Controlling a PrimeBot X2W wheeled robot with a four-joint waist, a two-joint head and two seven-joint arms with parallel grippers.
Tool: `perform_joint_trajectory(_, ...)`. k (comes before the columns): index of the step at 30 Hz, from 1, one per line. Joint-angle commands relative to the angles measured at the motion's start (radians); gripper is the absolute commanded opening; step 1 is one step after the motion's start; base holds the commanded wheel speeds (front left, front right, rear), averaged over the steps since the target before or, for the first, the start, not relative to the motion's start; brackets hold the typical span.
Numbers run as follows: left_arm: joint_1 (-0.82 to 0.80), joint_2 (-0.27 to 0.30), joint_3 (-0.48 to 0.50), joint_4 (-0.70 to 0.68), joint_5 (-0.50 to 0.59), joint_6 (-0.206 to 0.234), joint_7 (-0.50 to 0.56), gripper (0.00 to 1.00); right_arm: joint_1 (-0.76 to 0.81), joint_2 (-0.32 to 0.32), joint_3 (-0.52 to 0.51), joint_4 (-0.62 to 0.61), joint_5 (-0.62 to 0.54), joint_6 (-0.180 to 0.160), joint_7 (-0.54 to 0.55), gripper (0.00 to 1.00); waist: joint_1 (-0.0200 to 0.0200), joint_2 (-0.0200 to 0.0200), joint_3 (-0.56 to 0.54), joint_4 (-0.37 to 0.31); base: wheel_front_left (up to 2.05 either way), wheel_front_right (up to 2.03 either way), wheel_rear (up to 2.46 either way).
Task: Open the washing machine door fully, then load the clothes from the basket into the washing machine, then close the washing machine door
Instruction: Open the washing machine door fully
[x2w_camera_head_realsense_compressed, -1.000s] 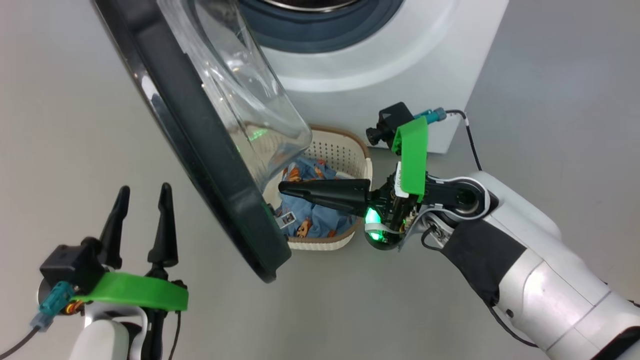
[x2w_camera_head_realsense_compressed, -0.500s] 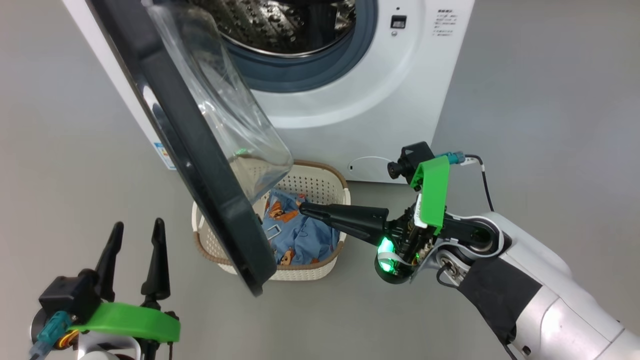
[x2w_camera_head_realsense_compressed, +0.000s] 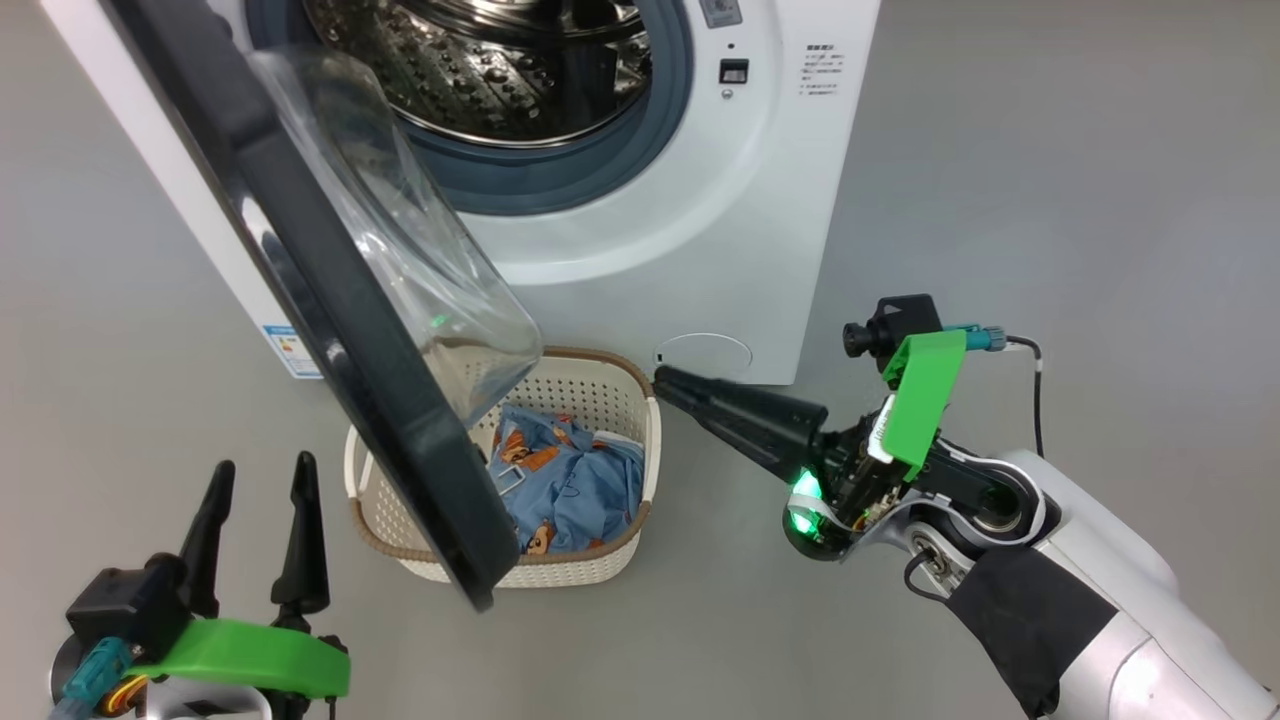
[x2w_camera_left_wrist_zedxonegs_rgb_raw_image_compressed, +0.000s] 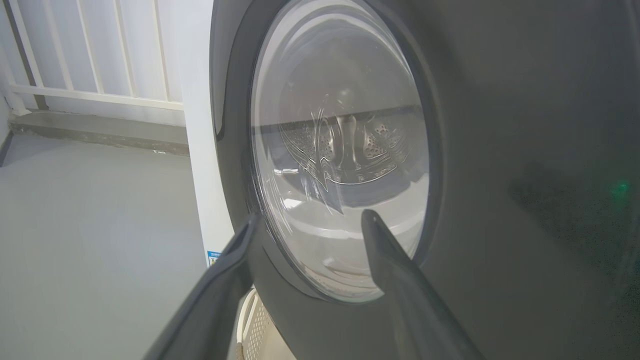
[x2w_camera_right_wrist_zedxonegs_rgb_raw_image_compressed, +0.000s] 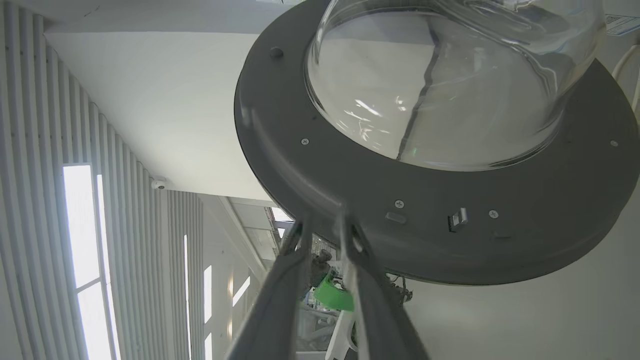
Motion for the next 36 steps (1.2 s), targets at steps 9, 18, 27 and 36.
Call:
perform_joint_trajectory(9,-0.012,0.026,0.043,-0.023,0.001,-0.003,-0.005,1.00,0.040,0.043,-0.104,-0.049,-0.200,0.003,-0.144,1.00,0.0000,0.0000,0.000,-0.027,0.00,0.00,0.00)
perform_joint_trajectory(18,-0.016,0.023,0.042,-0.023,-0.004,-0.003,-0.005,1.00,0.030,0.051,-0.154,-0.025,-0.544,0.003,-0.430,1.00,0.0000,0.0000,0.008,-0.033,0.00,0.00,0.00)
perform_joint_trajectory(27,-0.018,0.020,0.044,-0.021,-0.003,-0.003,-0.005,1.00,-0.003,0.026,-0.105,0.072,-0.774,0.003,-0.659,1.00,0.0000,0.0000,0.011,-0.041,0.00,0.00,0.00)
perform_joint_trajectory(36,-0.011,0.017,0.054,-0.025,-0.002,-0.003,-0.005,1.00,-0.046,0.007,-0.108,0.218,-1.036,0.003,-0.805,1.00,0.0000,0.0000,0.013,-0.056,0.00,0.00,0.00)
